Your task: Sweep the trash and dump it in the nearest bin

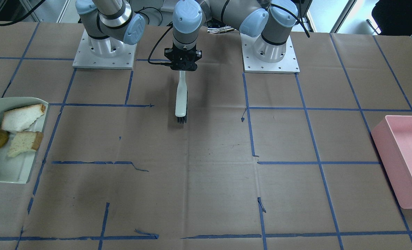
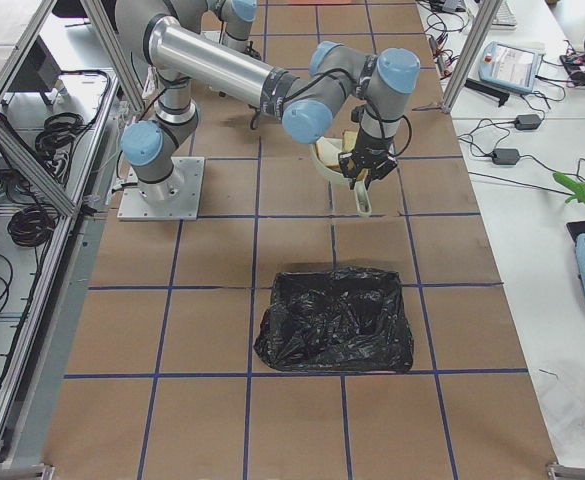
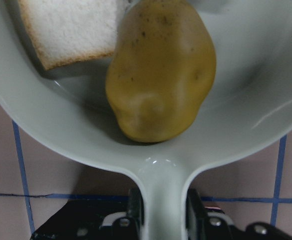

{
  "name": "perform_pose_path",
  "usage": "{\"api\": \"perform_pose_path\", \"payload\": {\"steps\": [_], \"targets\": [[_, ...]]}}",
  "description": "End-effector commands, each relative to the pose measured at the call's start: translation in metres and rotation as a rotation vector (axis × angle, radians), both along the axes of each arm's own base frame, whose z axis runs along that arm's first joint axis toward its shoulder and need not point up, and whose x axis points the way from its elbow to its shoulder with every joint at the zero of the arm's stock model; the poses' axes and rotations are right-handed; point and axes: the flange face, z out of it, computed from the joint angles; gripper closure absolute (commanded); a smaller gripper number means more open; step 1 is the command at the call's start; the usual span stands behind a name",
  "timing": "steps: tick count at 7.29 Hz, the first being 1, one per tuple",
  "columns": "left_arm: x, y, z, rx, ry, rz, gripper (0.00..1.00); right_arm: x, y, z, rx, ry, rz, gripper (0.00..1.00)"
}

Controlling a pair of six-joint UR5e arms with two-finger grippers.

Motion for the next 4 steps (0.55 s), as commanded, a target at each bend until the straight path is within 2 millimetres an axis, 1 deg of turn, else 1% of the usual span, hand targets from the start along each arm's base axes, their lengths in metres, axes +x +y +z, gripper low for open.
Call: {"api": "perform_pose_path", "payload": {"steps": [1, 2, 3, 4], "targets": [[0.007, 0.015, -0.007, 0.006, -0.004, -0.003, 1.00, -0.061, 0.016, 0.001, -0.007, 0.020, -0.004, 1.00], [0.008, 0.019, -0.011, 0.017, -0.031, 0.049, 1.00, -0.080, 0.017, 0.002, -0.034, 0.072, 0.034, 1.00], [0.011, 0.023, -0.015, 0.026, -0.050, 0.082, 1.00, -0.097, 0.020, -0.006, -0.008, 0.095, 0.036, 1.00], [0.010, 0.031, -0.018, 0.021, -0.046, 0.066, 1.00, -0.122, 0.031, -0.004, -0.005, 0.111, 0.029, 1.00]]}}
